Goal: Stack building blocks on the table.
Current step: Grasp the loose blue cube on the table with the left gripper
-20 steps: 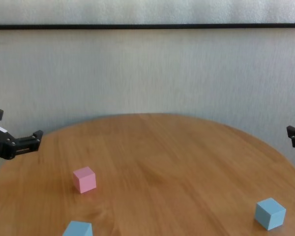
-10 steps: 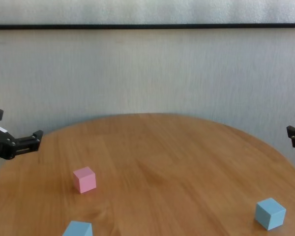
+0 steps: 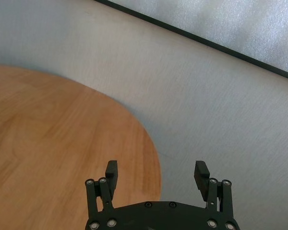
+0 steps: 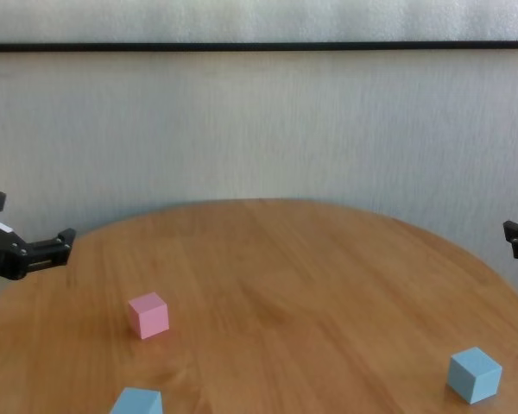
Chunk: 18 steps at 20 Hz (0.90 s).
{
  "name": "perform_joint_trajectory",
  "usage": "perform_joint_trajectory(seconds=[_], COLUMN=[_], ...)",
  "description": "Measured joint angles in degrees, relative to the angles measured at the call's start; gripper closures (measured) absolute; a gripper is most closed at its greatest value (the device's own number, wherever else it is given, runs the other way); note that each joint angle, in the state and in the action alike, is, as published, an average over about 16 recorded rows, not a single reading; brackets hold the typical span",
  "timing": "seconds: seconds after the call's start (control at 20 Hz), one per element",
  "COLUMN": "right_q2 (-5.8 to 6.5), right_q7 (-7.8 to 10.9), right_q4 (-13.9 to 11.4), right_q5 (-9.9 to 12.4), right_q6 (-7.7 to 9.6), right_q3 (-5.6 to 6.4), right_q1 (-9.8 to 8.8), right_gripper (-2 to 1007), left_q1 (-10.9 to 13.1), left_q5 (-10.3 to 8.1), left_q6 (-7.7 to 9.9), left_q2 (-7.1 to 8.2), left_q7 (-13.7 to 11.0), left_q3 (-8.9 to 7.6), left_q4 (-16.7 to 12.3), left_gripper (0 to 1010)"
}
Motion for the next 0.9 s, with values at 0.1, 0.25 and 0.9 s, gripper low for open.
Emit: perform_joint_trajectory(seconds=[0.1,0.25,0.9], right_q2=[0.0,0.0,0.0], right_q7=[0.0,0.0,0.0], right_q4=[0.0,0.0,0.0], right_q5=[0.0,0.0,0.0], right_q6=[0.0,0.0,0.0], right_q3=[0.0,0.0,0.0], right_q1=[0.0,0.0,0.0], right_gripper=[1,1,1], left_q1=[0.0,0.0,1.3], left_q5=[-0.01,-0.19,-7.4], left_q6=[0.0,-0.05,3.83], left_q2=[0.0,0.08,2.05], left_q7=[-0.1,-0.9,-11.1], left_q3=[-0.01,-0.05,-2.31], left_q4=[0.0,0.0,-2.0], left_gripper=[8,8,8])
